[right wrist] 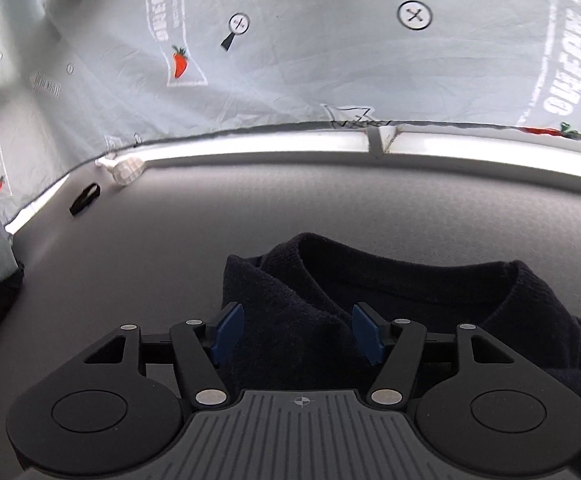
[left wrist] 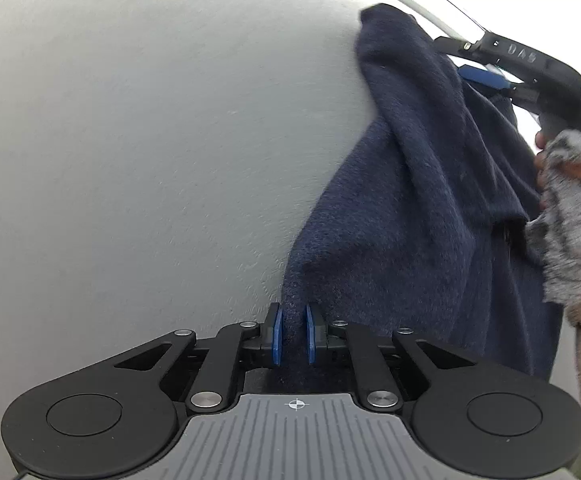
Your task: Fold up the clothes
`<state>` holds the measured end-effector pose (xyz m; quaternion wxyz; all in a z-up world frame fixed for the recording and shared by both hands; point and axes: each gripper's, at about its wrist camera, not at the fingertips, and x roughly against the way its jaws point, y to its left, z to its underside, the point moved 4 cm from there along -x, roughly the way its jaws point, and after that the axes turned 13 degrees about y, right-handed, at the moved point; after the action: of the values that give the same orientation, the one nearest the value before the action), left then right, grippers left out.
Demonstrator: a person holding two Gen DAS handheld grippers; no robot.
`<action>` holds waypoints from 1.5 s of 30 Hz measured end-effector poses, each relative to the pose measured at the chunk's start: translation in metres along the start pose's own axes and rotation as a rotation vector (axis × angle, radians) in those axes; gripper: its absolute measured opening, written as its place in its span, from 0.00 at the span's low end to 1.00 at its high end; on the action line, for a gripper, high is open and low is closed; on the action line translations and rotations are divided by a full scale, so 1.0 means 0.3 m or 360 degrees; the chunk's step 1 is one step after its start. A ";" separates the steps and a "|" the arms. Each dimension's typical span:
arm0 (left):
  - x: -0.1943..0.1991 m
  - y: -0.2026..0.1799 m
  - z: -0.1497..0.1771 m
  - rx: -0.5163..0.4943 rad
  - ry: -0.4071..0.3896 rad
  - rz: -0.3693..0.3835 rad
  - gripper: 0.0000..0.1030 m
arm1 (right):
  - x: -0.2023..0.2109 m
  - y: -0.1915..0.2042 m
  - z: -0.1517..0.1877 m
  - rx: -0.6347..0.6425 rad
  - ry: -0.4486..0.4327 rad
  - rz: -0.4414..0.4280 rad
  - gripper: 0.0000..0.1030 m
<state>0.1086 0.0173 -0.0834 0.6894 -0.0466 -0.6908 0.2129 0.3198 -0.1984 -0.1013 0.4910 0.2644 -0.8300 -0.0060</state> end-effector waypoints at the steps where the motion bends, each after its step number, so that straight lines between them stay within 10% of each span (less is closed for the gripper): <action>1: 0.002 0.005 0.001 0.0009 0.0004 0.0004 0.09 | -0.015 0.006 -0.005 0.0020 0.0007 0.0013 0.53; 3: 0.002 0.006 0.005 0.0019 0.0010 -0.0003 0.09 | -0.028 0.013 -0.016 0.0051 -0.0023 0.0056 0.03; 9: -0.005 -0.006 0.029 0.0034 0.0021 -0.0046 0.08 | 0.062 -0.019 -0.055 -0.0090 -0.0299 0.0130 0.03; 14: -0.010 -0.023 0.039 0.0012 0.0014 -0.0082 0.08 | 0.023 -0.084 -0.059 -0.0192 -0.0264 0.0210 0.03; 19: -0.011 -0.035 0.048 0.0007 0.0005 -0.0106 0.10 | -0.068 -0.105 -0.024 -0.0257 -0.0119 0.0279 0.10; 23: 0.014 -0.018 0.056 0.0041 0.0031 -0.0072 0.18 | 0.097 -0.145 0.033 -0.0534 -0.0300 0.0243 0.53; 27: 0.035 0.018 0.105 0.0042 0.0044 -0.0039 0.30 | 0.302 -0.161 0.193 -0.0719 -0.0347 0.0145 0.54; 36: 0.085 0.078 0.203 0.0064 0.0083 0.0023 0.40 | 0.398 0.087 0.716 -0.0968 0.0174 -0.0141 0.56; 45: 0.141 0.048 0.322 0.0001 0.0038 0.0028 0.42 | 0.415 0.256 0.805 -0.1012 0.0209 -0.0384 0.61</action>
<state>0.0095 0.0232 -0.0451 0.6958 -0.0548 -0.6820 0.2185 0.0418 -0.2481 -0.1044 0.5971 0.1943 -0.7159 -0.3055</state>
